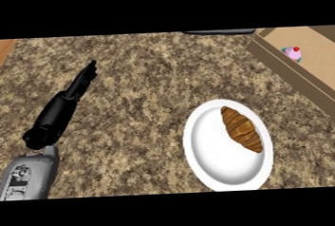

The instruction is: Pick the cupcake from the plate and place it in the cardboard box

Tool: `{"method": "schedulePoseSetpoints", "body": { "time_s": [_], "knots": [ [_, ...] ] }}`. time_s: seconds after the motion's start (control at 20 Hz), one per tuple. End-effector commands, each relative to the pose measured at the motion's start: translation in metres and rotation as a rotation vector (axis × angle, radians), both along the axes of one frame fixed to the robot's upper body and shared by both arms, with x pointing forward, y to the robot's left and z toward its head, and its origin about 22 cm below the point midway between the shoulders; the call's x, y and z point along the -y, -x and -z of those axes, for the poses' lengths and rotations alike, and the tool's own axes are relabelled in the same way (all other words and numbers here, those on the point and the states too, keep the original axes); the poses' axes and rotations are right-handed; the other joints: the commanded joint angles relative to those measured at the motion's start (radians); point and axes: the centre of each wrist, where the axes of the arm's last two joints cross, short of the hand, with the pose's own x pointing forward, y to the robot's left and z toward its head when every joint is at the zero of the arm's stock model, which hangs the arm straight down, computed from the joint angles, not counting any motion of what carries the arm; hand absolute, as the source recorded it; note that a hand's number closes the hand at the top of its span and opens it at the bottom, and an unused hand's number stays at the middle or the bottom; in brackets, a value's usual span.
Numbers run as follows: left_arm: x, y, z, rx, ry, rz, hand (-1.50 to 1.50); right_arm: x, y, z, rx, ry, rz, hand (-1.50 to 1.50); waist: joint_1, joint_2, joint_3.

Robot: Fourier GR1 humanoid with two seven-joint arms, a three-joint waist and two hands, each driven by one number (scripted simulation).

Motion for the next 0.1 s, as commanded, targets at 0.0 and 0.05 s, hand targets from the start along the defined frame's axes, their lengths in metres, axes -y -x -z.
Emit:
{"method": "schedulePoseSetpoints", "body": {
  "time_s": [0.0,0.05],
  "knots": [
    [0.0051,-0.0078,-0.0097,0.025,-0.009,0.008,0.0,0.0229,0.0192,0.0075,0.078,-0.12,0.096,-1.5,-0.001,0.006,0.001],
    [0.0079,-0.0086,-0.0031,0.003,0.011,-0.004,0.0,0.0307,0.0253,0.0032,0.071,-0.107,0.118,-1.5,-0.003,0.004,0.0]
  ]
}}
